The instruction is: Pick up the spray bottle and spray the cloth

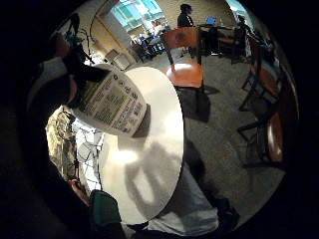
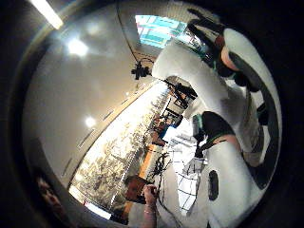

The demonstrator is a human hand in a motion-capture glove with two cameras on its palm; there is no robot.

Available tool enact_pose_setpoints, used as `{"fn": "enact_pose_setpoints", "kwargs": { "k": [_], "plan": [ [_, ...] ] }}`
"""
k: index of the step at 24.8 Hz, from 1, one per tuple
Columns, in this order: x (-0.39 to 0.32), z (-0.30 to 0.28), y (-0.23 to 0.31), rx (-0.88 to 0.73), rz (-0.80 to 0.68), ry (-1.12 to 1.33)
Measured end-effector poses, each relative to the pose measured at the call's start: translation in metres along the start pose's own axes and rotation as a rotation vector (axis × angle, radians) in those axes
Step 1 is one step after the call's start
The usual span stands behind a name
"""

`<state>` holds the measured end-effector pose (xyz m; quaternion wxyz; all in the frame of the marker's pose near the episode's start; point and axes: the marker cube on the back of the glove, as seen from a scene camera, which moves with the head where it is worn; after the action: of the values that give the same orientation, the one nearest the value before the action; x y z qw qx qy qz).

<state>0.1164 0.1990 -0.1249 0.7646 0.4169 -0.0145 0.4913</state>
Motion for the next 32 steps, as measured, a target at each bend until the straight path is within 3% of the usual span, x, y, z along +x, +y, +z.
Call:
{"fn": "enact_pose_setpoints", "kwargs": {
  "k": [32],
  "plan": [
    [0.017,0.03,-0.016,-0.102,0.057,-0.01]
  ]
}}
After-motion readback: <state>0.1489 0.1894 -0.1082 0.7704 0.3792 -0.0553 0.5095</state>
